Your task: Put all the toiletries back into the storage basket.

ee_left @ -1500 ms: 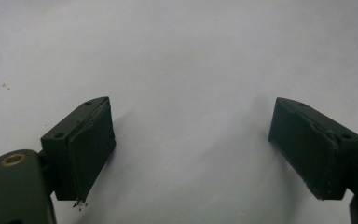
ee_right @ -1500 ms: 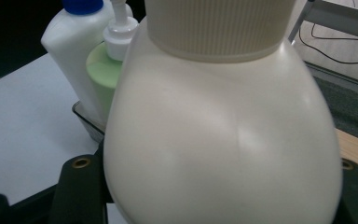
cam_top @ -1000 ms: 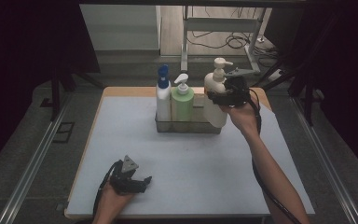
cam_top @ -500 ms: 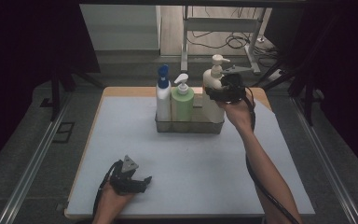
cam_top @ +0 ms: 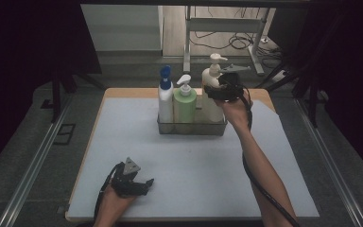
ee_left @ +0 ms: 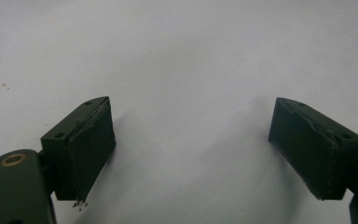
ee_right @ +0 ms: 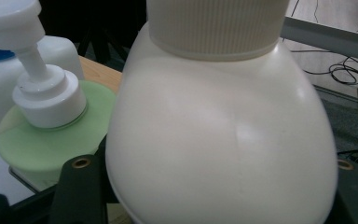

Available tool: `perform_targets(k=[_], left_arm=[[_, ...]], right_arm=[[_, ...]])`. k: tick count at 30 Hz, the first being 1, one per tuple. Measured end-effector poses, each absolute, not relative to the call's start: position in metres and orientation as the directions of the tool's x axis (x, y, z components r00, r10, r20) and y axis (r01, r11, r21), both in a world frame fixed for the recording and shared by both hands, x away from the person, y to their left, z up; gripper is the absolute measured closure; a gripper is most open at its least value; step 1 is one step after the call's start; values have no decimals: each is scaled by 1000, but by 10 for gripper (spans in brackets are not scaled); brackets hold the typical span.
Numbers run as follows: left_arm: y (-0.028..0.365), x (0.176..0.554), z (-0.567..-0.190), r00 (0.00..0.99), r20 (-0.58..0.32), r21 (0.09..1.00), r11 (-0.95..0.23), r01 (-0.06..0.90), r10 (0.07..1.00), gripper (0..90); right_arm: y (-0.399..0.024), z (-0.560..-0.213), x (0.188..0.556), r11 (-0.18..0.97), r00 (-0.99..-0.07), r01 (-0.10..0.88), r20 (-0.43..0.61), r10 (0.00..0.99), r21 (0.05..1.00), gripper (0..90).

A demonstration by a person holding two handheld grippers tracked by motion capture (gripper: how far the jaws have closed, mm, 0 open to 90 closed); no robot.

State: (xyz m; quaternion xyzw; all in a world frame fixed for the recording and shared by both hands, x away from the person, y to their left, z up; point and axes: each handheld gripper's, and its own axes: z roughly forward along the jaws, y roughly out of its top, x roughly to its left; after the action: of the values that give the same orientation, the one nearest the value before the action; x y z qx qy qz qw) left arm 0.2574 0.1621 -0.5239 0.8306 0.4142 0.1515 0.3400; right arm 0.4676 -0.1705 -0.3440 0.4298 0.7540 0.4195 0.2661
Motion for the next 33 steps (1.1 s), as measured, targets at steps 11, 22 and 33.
perform_targets(k=[11,22,33], left_arm=[[162,258,-524,612,-28,689,-428,585,791,141],[162,258,-524,611,-29,689,-427,585,791,141],[162,257,-524,609,-31,690,-424,587,793,141]], right_arm=[[-168,-358,476,280,-488,427,-42,872,860,371],[-169,-368,476,283,-496,433,-35,867,856,370],[-171,-374,471,289,-502,445,-31,864,848,370]])
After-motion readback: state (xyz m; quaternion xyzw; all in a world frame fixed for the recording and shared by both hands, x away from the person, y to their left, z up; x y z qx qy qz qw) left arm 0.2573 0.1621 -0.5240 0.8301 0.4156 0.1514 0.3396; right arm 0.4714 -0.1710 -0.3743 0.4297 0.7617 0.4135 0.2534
